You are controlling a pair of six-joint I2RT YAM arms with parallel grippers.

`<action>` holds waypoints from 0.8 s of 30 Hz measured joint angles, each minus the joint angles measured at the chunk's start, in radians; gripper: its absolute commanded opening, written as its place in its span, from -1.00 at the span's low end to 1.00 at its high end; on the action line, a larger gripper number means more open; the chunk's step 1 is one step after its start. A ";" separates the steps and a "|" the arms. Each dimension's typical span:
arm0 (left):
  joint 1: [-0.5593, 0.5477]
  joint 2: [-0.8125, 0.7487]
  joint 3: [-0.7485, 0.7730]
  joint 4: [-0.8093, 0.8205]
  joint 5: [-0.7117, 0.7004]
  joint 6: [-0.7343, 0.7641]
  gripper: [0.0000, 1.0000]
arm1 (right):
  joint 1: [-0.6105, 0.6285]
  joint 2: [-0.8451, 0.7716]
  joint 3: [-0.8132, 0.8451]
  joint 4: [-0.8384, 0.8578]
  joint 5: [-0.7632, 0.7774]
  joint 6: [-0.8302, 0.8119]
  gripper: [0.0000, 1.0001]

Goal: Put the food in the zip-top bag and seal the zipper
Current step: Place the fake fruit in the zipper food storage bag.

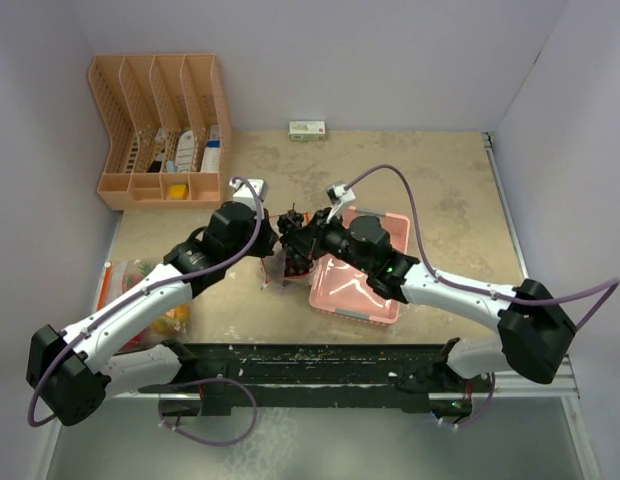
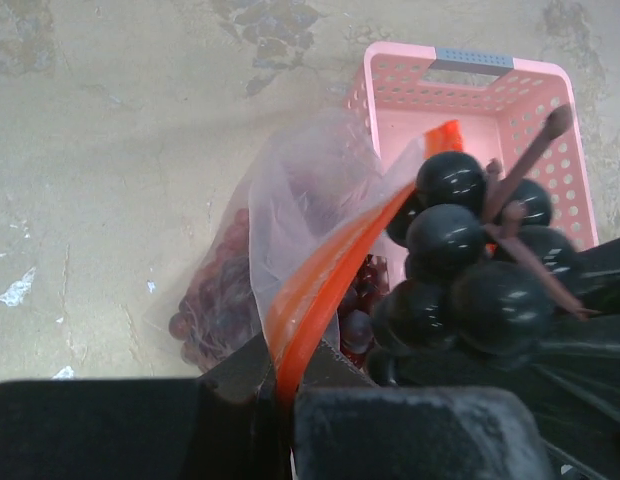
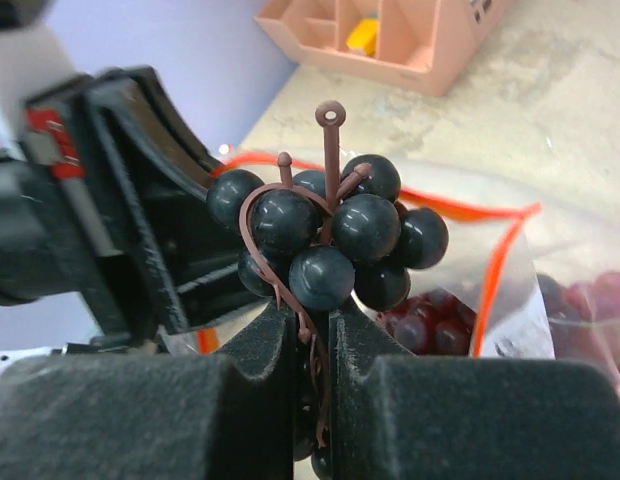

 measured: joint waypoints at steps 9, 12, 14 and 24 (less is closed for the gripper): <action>0.000 0.000 0.012 -0.012 -0.016 0.001 0.05 | 0.043 -0.059 0.002 -0.193 0.096 -0.051 0.39; 0.000 -0.003 0.027 -0.018 -0.021 0.006 1.00 | 0.046 -0.079 0.017 -0.249 0.119 -0.076 0.44; 0.001 -0.014 0.040 -0.022 -0.026 0.006 0.99 | 0.045 -0.079 0.030 -0.286 0.136 -0.090 0.45; 0.001 -0.332 0.072 -0.168 -0.018 0.077 0.99 | 0.045 -0.079 0.059 -0.377 0.158 -0.110 0.47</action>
